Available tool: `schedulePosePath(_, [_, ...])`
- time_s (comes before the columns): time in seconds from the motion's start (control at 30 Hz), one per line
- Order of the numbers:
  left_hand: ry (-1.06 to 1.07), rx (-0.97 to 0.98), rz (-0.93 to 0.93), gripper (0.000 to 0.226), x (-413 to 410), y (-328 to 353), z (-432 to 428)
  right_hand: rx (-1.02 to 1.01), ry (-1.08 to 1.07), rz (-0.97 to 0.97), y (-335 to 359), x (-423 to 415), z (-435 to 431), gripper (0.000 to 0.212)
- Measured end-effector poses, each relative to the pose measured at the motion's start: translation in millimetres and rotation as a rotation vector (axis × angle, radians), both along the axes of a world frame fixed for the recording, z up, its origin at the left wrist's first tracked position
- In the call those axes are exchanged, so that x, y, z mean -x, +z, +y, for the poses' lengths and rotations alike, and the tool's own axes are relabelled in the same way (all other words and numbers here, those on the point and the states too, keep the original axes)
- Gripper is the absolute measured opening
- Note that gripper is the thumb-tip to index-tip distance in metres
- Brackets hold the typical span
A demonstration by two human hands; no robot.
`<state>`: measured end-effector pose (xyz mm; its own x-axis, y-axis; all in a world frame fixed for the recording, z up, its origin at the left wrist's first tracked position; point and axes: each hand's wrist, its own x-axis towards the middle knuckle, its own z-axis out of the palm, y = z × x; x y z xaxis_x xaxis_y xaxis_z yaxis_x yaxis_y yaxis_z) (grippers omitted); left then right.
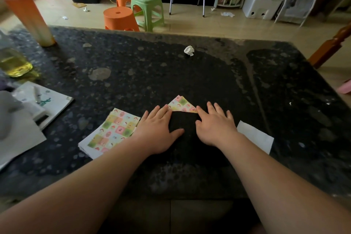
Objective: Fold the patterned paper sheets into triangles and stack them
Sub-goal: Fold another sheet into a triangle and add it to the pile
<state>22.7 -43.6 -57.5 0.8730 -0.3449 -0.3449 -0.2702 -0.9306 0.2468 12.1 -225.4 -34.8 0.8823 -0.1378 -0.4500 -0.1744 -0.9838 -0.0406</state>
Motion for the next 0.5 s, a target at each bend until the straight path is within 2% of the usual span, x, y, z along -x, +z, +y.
schedulePosePath(0.17, [0.114,0.167,-0.180,0.085,-5,23,16,-0.083,-0.048,-0.180,13,0,2,0.072])
schedulePosePath(0.27, [0.228,0.202,-0.250,0.068,-13,39,51,-0.104,-0.025,-0.266,26,3,6,0.067])
schedulePosePath(0.37, [0.377,0.097,-0.151,0.061,-12,43,92,-0.161,0.012,-0.325,31,7,16,0.056])
schedulePosePath(0.5, [0.474,-0.022,0.014,0.079,5,35,122,-0.217,0.111,-0.409,32,12,44,0.050])
